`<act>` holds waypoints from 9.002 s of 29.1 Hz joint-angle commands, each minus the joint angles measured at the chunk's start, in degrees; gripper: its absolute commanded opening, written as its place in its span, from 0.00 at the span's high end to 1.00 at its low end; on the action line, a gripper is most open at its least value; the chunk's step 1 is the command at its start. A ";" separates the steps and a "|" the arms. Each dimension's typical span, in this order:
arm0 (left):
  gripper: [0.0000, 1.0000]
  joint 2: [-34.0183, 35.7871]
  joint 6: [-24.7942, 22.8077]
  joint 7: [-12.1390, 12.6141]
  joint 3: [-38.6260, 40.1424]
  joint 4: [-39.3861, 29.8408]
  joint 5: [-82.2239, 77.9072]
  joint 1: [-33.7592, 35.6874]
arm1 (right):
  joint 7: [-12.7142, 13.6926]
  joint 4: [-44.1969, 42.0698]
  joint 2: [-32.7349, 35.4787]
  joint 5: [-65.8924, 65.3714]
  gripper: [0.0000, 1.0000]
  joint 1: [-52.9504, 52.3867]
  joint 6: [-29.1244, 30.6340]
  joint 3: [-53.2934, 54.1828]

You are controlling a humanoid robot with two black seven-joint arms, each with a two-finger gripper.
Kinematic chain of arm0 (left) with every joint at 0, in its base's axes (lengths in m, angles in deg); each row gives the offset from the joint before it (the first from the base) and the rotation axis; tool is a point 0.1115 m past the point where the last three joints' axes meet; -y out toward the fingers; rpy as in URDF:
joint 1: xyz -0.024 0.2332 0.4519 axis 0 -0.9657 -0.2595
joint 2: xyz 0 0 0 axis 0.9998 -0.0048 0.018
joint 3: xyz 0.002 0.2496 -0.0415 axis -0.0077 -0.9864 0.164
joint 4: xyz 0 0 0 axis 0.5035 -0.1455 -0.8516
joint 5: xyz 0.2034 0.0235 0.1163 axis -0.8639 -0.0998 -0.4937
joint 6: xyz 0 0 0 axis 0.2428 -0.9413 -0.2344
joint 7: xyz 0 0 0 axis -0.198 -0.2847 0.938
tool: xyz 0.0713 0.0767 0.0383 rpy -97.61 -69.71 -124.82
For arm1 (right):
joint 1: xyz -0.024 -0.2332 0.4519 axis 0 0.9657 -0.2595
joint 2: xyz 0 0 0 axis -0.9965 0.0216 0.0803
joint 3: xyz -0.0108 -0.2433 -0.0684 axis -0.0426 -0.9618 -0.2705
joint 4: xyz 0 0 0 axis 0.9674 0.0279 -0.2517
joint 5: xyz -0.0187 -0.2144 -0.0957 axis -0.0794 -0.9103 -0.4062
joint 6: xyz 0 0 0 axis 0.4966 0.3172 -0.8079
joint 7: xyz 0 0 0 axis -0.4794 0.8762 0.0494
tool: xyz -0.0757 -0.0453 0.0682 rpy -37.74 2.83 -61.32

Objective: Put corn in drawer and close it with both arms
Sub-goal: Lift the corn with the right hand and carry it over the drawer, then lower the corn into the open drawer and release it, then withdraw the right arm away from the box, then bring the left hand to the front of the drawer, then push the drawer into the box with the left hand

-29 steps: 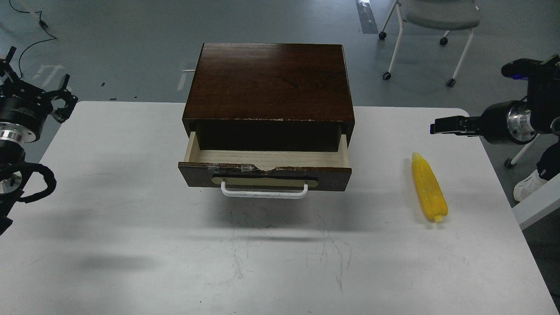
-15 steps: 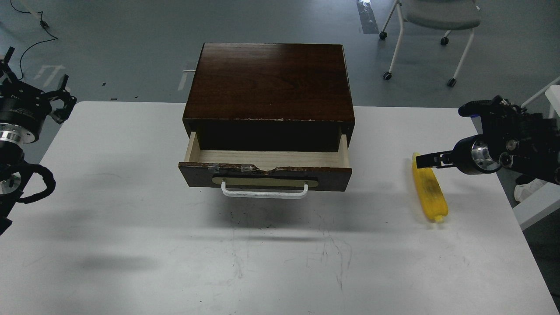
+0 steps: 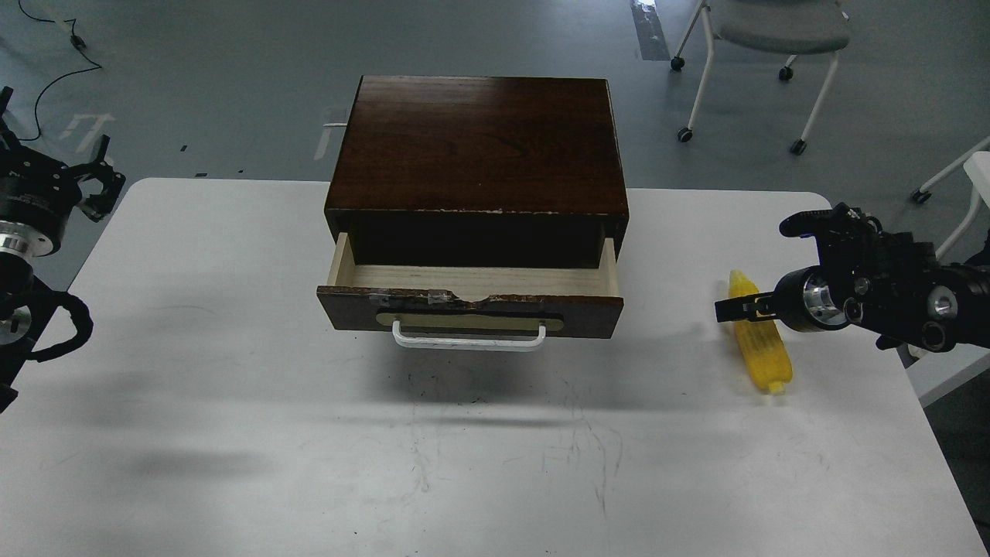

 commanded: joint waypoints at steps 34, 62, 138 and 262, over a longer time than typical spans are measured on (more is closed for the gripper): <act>0.01 0.86 0.00 2.06 -0.99 0.32 -2.20 0.72 | -0.62 17.72 -21.27 -16.87 1.00 -45.10 -0.12 1.07; 0.01 3.84 0.00 1.54 -0.73 0.32 -2.11 0.81 | -3.96 17.71 -28.95 -23.13 0.92 -36.58 -6.36 0.01; 1.00 14.66 0.00 -2.56 -6.35 -62.95 -106.52 16.63 | -2.03 -23.42 -1.88 77.07 0.00 21.16 4.36 78.58; 1.00 -1.43 0.00 -2.56 -18.13 -54.00 -145.04 17.25 | -4.31 -29.48 -5.05 76.80 0.00 21.78 3.48 77.62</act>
